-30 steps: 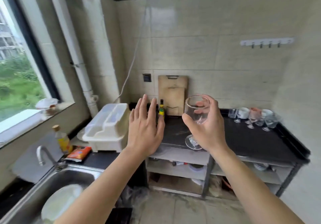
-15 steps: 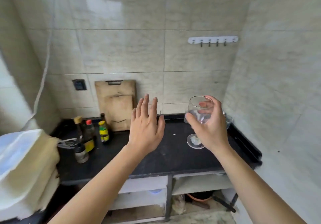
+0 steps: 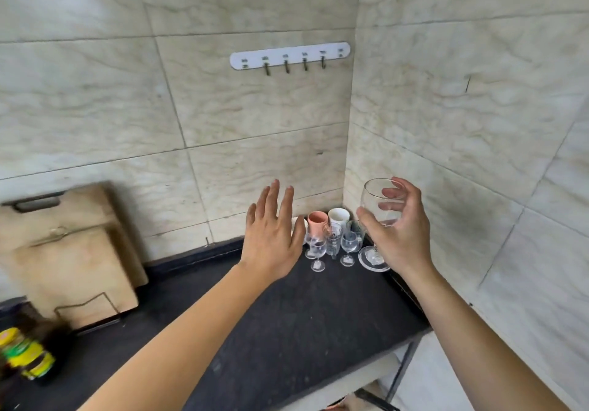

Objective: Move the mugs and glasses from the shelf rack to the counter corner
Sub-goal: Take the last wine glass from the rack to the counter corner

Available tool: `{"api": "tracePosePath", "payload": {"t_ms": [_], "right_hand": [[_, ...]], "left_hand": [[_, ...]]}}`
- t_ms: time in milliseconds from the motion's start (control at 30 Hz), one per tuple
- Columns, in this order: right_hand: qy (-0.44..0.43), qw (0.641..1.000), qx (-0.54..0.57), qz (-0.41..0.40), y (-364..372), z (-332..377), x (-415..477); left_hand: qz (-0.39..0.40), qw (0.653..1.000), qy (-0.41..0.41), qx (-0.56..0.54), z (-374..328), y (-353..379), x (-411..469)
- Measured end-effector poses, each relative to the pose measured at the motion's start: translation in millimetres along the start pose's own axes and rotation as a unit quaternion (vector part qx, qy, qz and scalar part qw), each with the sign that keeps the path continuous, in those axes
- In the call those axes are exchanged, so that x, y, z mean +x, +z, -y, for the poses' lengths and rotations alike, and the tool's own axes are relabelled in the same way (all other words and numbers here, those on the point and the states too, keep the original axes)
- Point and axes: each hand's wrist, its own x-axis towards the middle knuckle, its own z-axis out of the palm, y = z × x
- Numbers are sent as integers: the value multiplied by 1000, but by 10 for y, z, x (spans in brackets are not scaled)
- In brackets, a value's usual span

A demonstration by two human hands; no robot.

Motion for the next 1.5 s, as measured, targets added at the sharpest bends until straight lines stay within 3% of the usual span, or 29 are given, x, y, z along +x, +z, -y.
{"api": "tracePosePath", "payload": {"t_ms": [167,333,467,633,767,933,1200,1500], "right_hand": [[26,998,6,50,367,-946,708],[27,990,11,135,909,-1423,1276],[19,981,44,187,1397,-1615,1430],[34,961,22,275,2040,-1990,1220],[79,944,-27,318,2403,-2286,922],[99,922,-75,366,2728,-2414,672],[108,894,-161,404,2856,-2622,396],[143,881,-234,386,2941,-2730,260]], "left_hand": [[65,996,-59,17,114,910,546],[128,983,-123,48,430,1406,781],[155,970,-178,65,786,1779,765],[277,927,-246,56,1223,2480,438],[387,886,-249,61,1469,3018,61],[463,849,-252,32,1611,3347,-236],[496,834,-241,1,1787,3496,-298],[507,837,-202,26,1826,3520,-458]]}}
